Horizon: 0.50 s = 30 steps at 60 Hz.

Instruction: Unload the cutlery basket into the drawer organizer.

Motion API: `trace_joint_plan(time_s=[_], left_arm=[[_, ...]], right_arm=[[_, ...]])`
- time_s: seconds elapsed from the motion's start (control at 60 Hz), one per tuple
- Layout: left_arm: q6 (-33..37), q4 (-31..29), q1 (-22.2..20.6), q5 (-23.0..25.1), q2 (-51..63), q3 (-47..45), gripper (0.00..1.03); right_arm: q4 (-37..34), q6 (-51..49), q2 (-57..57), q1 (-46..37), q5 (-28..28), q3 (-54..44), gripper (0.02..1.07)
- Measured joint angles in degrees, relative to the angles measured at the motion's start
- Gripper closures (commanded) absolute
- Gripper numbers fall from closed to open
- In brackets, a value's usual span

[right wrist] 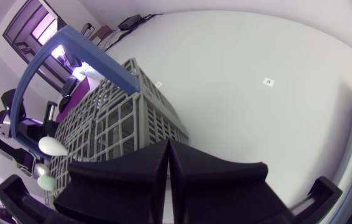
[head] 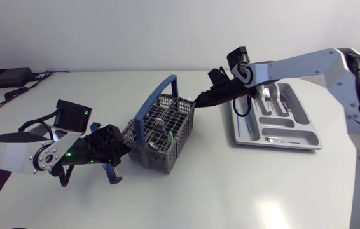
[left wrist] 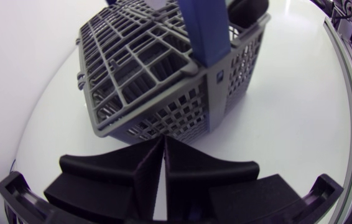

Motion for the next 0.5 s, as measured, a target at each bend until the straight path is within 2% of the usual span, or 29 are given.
trace_joint_plan(time_s=[0.217, 0.283, 0.5], left_arm=[[0.92, 1.81, 1.86, -1.20, 3.85, 2.82, 0.85], [0.94, 1.88, 2.45, -1.11, 5.09, 4.09, 0.85], [1.09, 2.54, 3.28, -0.94, 9.53, 9.03, 0.85]], right_arm=[[3.58, -0.87, -11.63, 1.18, 1.40, -16.09, 1.01], [4.35, -0.87, -14.43, 1.70, 3.91, -20.04, 1.01], [4.46, -0.83, -19.19, 2.25, 6.86, -28.28, 1.01]])
